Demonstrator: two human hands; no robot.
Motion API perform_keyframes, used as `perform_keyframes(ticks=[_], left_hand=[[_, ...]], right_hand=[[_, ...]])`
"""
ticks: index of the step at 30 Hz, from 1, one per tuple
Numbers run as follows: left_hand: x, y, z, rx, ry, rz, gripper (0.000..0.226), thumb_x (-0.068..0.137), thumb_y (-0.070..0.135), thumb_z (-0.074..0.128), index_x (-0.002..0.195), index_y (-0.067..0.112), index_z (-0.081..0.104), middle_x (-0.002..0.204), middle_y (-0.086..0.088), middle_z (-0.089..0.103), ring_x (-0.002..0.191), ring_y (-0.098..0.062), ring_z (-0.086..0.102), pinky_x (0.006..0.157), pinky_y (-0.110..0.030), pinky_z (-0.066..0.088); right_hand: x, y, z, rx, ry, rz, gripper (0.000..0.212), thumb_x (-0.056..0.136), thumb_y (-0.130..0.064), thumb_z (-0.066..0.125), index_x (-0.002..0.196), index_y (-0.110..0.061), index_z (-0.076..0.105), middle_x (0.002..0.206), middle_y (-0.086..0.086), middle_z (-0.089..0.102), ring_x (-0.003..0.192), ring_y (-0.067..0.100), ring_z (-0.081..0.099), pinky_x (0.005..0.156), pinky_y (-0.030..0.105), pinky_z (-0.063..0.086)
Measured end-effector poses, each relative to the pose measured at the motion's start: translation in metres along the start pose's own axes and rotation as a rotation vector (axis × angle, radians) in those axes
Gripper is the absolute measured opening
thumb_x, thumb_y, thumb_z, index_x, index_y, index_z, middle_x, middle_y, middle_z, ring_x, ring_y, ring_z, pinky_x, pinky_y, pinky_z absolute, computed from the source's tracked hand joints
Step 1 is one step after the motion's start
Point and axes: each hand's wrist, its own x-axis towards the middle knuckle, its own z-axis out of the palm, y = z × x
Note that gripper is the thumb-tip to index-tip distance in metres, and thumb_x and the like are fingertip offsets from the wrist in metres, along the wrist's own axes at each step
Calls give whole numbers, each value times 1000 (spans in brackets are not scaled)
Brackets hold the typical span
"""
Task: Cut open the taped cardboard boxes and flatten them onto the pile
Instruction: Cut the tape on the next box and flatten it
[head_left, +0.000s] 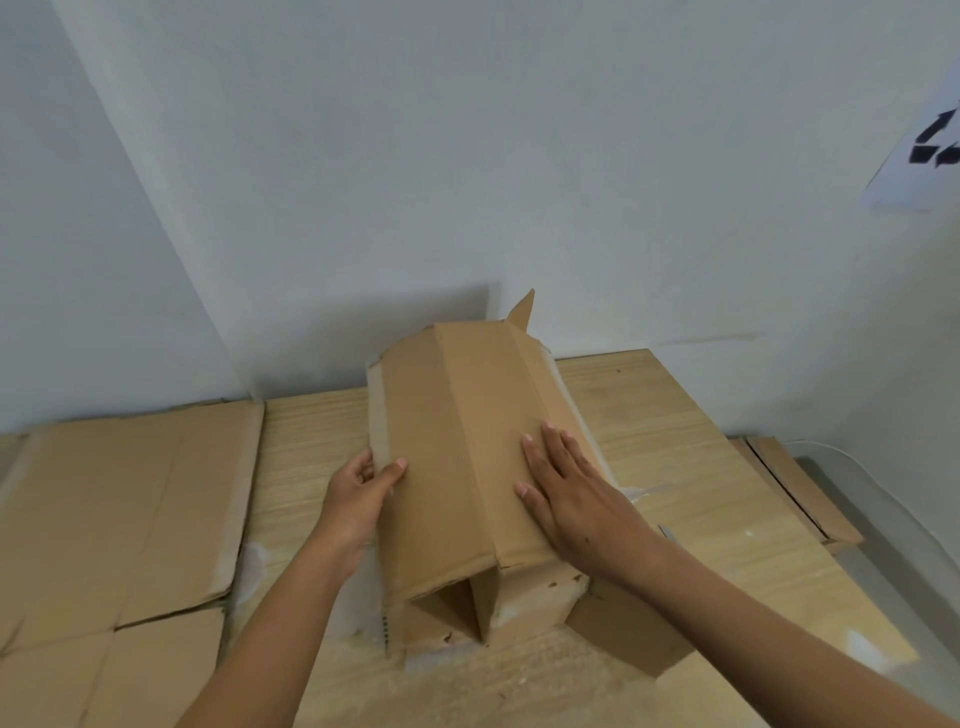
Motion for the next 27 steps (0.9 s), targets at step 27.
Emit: perform_keyframes(ticks=[27], left_hand=[[-30,94,121,259,-152,419,56,101,16,30,153,22,10,157,3,20,140,-14,25,115,-37,24]], right_hand=[[-36,13,-54,199,322,79,49,101,-43,29,146,-23,34,158,-6,17,143,12,23,109,26,26]])
